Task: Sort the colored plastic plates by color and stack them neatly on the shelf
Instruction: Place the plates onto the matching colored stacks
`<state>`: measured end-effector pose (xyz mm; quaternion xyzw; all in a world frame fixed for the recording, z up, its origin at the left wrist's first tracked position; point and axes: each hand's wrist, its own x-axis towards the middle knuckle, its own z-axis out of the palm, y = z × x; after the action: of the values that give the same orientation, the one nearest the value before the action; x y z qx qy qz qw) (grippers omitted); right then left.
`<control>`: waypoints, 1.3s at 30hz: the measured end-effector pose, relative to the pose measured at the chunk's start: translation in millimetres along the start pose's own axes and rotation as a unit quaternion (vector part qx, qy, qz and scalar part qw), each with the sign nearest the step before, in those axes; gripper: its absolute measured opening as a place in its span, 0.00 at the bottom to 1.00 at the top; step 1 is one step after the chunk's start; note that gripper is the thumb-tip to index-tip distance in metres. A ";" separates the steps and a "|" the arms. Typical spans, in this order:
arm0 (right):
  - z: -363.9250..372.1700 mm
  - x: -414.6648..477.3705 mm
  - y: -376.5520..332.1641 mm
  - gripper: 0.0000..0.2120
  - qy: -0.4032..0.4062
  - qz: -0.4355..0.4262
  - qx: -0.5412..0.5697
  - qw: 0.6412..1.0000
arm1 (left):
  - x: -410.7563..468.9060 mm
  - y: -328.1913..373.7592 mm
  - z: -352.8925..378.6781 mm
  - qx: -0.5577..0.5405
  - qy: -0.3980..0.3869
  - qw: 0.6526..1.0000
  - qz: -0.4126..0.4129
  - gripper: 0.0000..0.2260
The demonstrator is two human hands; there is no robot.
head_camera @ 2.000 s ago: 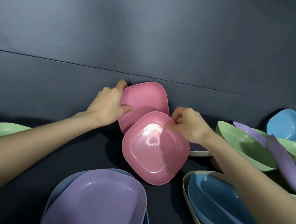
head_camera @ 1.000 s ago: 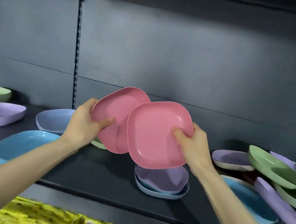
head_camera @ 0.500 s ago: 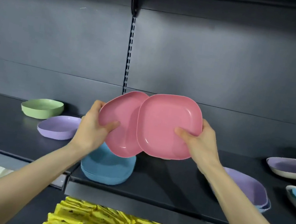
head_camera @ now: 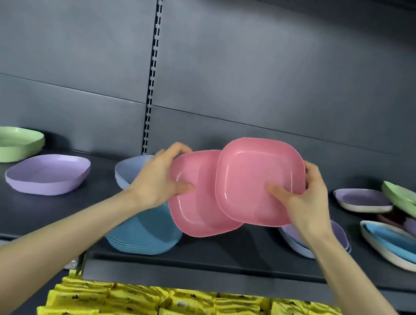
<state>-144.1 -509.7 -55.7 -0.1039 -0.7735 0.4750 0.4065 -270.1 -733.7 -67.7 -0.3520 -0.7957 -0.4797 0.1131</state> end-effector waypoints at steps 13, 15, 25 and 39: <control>-59.4 8.2 49.3 0.33 -0.045 0.021 -0.059 0.997 | 17.1 12.9 72.6 0.110 -0.190 0.973 -0.068 0.25; -60.7 12.0 52.8 0.32 -0.058 0.019 -0.056 0.997 | 18.1 11.8 78.4 0.128 -0.212 0.965 -0.085 0.28; -47.6 25.3 61.1 0.32 -0.086 0.024 -0.038 0.995 | 23.0 4.0 95.4 0.242 -0.244 0.931 -0.124 0.34; -24.1 32.3 62.5 0.33 -0.097 0.039 -0.012 0.994 | 19.1 16.7 53.8 0.063 -0.267 0.956 -0.108 0.39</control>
<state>-161.6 -443.4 -84.5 -0.0927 -0.8101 0.4892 0.3096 -264.3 -674.9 -74.0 -0.3717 -0.8587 -0.3266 -0.1336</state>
